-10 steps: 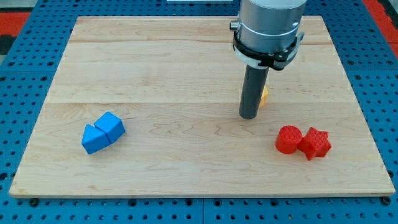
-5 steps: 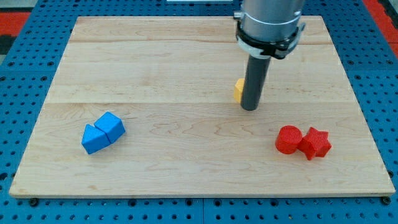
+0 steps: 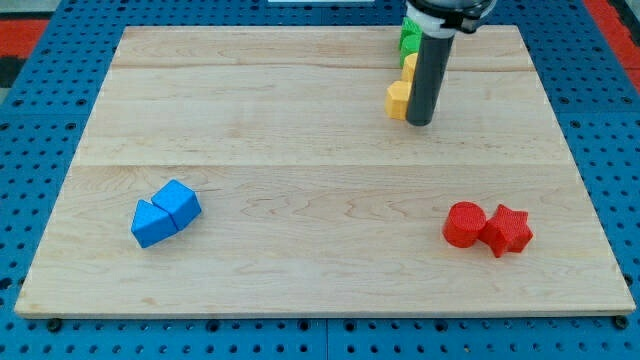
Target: Put the yellow hexagon below the yellow heart
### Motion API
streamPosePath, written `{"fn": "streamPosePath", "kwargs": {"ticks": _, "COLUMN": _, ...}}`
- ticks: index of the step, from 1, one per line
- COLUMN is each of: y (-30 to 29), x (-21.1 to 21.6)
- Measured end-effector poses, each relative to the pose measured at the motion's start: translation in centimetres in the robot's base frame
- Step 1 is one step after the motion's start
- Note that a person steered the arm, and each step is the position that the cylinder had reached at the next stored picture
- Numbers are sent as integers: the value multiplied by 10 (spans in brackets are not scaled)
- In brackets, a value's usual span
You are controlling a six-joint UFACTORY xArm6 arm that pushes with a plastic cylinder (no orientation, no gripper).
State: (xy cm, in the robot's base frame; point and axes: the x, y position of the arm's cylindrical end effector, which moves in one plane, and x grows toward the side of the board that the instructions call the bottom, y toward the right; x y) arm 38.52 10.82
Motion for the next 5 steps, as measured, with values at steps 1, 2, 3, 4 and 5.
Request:
{"fn": "streamPosePath", "kwargs": {"ticks": 1, "y": -7, "x": -5}}
{"fn": "streamPosePath", "kwargs": {"ticks": 2, "y": -8, "x": -21}}
{"fn": "streamPosePath", "kwargs": {"ticks": 3, "y": -13, "x": -23}}
{"fn": "streamPosePath", "kwargs": {"ticks": 4, "y": -50, "x": -26}}
{"fn": "streamPosePath", "kwargs": {"ticks": 5, "y": -53, "x": -48}}
